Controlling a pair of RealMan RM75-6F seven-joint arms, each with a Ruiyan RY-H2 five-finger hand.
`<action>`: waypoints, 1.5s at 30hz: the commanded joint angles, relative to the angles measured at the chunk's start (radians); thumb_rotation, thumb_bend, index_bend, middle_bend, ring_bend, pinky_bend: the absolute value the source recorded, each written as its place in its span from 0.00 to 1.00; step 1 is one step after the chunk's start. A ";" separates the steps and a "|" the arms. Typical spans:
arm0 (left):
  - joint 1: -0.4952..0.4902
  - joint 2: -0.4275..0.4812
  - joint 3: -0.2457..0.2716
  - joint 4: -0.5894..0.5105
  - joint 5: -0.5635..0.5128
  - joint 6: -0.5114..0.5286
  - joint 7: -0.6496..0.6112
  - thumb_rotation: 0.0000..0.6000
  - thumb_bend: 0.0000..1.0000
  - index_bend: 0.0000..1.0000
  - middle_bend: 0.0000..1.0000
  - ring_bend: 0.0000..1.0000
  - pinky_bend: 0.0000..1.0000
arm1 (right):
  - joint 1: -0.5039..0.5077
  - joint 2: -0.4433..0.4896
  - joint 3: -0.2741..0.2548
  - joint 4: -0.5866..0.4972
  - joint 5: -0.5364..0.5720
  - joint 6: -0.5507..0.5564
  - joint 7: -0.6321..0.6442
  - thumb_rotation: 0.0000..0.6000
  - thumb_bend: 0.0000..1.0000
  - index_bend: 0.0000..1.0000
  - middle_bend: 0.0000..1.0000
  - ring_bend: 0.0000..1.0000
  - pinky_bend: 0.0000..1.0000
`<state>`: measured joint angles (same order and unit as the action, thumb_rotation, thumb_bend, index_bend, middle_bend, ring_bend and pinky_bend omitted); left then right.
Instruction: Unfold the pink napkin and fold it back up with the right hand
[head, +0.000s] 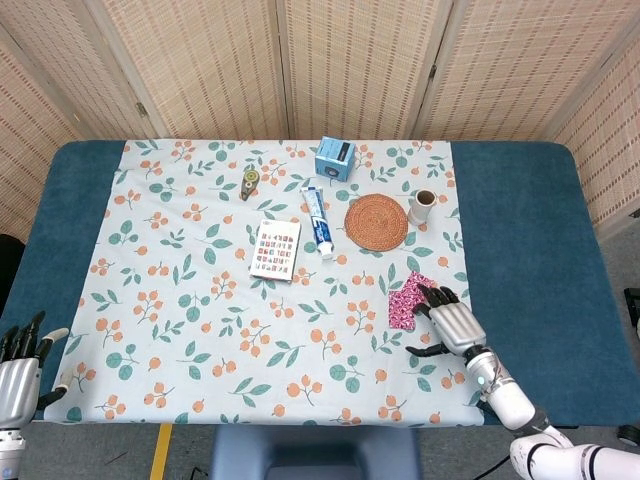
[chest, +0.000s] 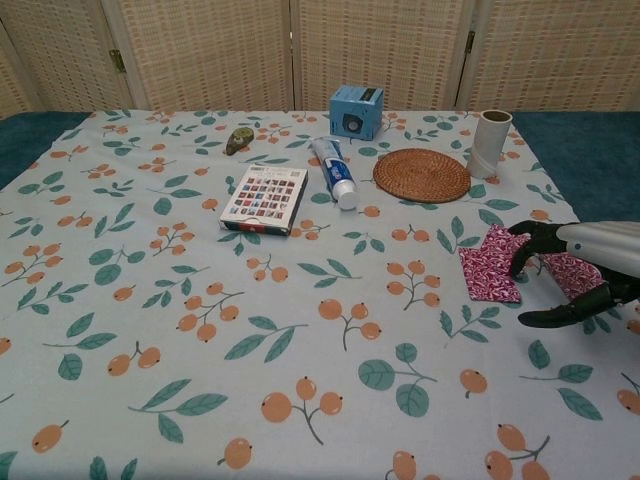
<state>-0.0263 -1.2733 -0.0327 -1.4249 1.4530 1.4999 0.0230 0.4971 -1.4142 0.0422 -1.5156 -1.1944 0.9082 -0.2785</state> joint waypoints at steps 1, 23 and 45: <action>0.000 0.000 0.000 0.000 0.000 -0.001 0.001 1.00 0.43 0.27 0.04 0.12 0.00 | 0.000 0.002 -0.004 -0.005 -0.005 0.000 0.004 0.45 0.22 0.26 0.02 0.00 0.00; -0.001 -0.004 -0.002 0.007 -0.001 -0.005 -0.001 1.00 0.43 0.27 0.04 0.12 0.00 | 0.036 -0.021 0.018 0.043 0.063 -0.026 -0.013 0.46 0.22 0.26 0.02 0.00 0.00; 0.000 -0.005 -0.001 0.007 -0.006 -0.009 0.004 1.00 0.43 0.27 0.04 0.12 0.00 | 0.043 -0.013 0.024 0.062 0.074 -0.023 0.012 0.46 0.22 0.26 0.02 0.00 0.00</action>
<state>-0.0259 -1.2780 -0.0341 -1.4184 1.4473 1.4912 0.0273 0.5420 -1.4311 0.0701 -1.4466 -1.1127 0.8806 -0.2693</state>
